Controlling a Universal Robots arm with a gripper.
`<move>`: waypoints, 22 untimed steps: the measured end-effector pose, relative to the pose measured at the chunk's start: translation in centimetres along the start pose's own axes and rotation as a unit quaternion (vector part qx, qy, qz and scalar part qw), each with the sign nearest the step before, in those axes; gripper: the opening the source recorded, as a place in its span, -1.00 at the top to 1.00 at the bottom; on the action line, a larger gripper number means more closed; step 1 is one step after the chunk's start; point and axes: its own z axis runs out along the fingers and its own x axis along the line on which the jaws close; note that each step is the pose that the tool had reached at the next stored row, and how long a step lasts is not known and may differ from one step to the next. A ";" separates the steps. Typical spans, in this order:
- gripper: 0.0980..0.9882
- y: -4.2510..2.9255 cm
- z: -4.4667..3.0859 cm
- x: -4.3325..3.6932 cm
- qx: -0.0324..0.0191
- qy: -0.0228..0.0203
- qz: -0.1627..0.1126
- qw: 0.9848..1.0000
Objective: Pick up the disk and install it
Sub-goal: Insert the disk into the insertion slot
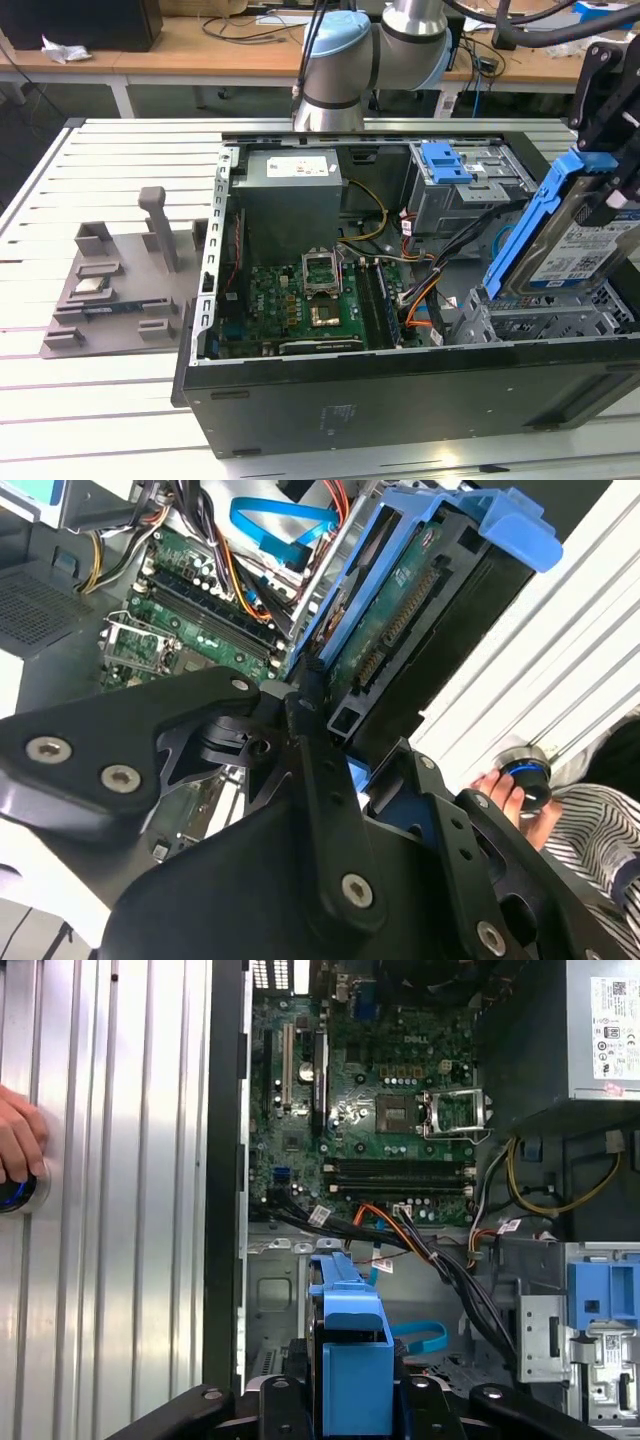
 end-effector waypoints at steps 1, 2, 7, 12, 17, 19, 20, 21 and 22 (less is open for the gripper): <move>0.39 0.00 0.13 -0.01 0.000 0.000 0.002 1.000; 0.39 -0.01 0.24 -0.02 0.000 0.000 0.002 1.000; 0.39 -0.07 1.21 -0.01 0.000 0.000 0.004 1.000; 0.39 -0.14 2.33 0.02 0.000 0.000 0.004 1.000; 0.39 -0.20 3.39 0.05 0.000 0.000 0.004 1.000; 0.39 -0.23 3.72 0.06 0.000 0.000 0.004 1.000; 0.39 -0.24 3.94 0.07 0.000 0.000 0.004 1.000; 0.39 -0.25 4.07 0.07 0.000 0.000 0.004 1.000; 0.39 -0.26 4.20 0.07 0.000 0.000 0.004 1.000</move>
